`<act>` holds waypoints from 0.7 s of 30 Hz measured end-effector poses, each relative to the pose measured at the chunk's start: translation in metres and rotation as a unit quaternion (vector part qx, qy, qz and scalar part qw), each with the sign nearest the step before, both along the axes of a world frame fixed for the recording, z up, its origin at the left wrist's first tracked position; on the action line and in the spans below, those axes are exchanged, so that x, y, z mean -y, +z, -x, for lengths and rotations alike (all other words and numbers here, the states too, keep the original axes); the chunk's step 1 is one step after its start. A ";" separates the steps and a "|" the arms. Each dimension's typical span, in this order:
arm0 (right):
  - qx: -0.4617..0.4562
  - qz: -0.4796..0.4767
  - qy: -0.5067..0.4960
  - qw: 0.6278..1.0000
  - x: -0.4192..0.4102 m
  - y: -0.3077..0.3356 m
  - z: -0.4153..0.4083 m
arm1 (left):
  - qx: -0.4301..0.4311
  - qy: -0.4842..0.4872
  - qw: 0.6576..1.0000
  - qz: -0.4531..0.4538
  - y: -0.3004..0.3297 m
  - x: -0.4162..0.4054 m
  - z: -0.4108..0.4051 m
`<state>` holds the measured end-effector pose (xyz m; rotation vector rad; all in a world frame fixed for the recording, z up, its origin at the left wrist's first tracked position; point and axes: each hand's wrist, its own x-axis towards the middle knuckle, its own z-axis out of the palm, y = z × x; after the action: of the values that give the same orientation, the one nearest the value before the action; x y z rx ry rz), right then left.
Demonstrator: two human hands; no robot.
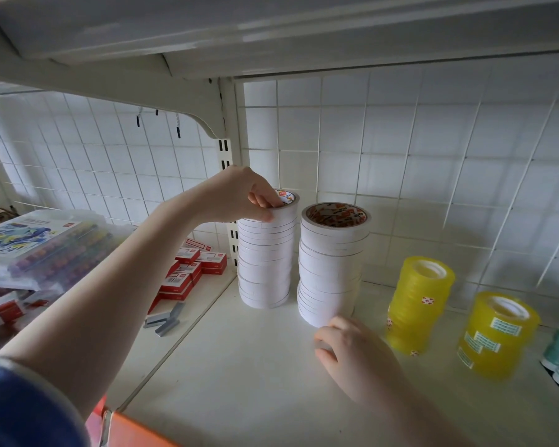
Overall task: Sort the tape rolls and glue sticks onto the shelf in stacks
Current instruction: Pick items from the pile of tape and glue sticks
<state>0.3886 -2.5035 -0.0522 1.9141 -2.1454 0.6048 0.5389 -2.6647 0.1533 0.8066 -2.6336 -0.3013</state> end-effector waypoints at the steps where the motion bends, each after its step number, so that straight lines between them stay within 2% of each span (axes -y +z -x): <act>1: 0.011 0.001 0.001 1.000 0.000 0.000 0.000 | -0.002 0.000 1.000 -0.001 0.000 0.000 0.000; 9: 0.019 0.001 0.002 1.000 -0.001 0.005 -0.002 | 0.000 0.006 1.000 -0.001 0.001 -0.003 -0.001; 14: 0.041 -0.035 0.007 0.999 -0.009 0.012 0.000 | 0.015 0.021 0.998 0.055 -0.007 -0.015 -0.004; 21: -0.013 -0.097 -0.025 0.995 -0.025 0.033 0.016 | -0.091 0.098 0.980 0.147 -0.040 -0.053 -0.037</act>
<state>0.3729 -2.4783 -0.0191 1.9415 -2.3025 0.3719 0.5757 -2.6114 0.1132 0.8826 -2.3316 0.0643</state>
